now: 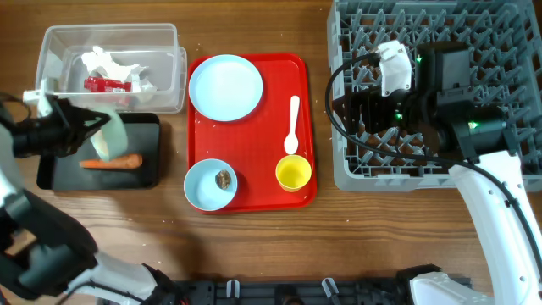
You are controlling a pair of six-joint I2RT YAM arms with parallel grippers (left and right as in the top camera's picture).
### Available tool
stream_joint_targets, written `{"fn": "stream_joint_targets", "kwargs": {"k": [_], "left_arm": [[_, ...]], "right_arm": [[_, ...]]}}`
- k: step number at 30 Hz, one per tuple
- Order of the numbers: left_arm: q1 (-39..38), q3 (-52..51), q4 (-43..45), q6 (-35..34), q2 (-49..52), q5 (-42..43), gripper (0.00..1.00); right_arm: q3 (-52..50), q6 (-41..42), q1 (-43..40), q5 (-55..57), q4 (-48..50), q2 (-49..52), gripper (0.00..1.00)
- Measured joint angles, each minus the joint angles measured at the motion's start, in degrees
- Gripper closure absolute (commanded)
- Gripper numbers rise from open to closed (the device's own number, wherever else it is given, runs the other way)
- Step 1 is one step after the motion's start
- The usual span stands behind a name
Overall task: Sort waste into correct bins and load items into the dishwasher rack
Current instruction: 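Lift the green bowl over the black tray and tip out the rice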
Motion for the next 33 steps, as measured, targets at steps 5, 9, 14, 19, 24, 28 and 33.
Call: {"fn": "stream_joint_targets", "kwargs": {"k": [5, 9, 14, 19, 24, 28, 33], "left_arm": [[3.3, 0.0, 3.1, 4.2, 9.8, 10.5, 0.96], [3.5, 0.0, 3.7, 4.2, 12.6, 18.2, 0.96], [7.1, 0.0, 0.8, 2.4, 12.6, 23.4, 0.96], [8.8, 0.0, -1.1, 2.2, 12.6, 25.2, 0.96], [9.0, 0.0, -1.8, 1.9, 12.6, 27.1, 0.96], [9.0, 0.1, -1.9, 0.7, 12.6, 28.2, 0.96], [9.0, 0.2, -6.1, 1.5, 12.6, 28.9, 0.96]], "right_arm": [[0.0, 0.0, 0.0, 0.0, 0.5, 0.0, 0.00], [0.0, 0.0, 0.0, 0.0, 0.6, 0.0, 0.00], [0.0, 0.0, 0.0, 0.0, 0.5, 0.0, 0.00], [0.0, 0.0, 0.0, 0.0, 0.5, 0.0, 0.00], [0.0, 0.0, 0.0, 0.0, 0.1, 0.0, 0.00], [0.0, 0.0, 0.0, 0.0, 0.1, 0.0, 0.00], [0.0, 0.0, 0.0, 0.0, 0.1, 0.0, 0.00]]}}
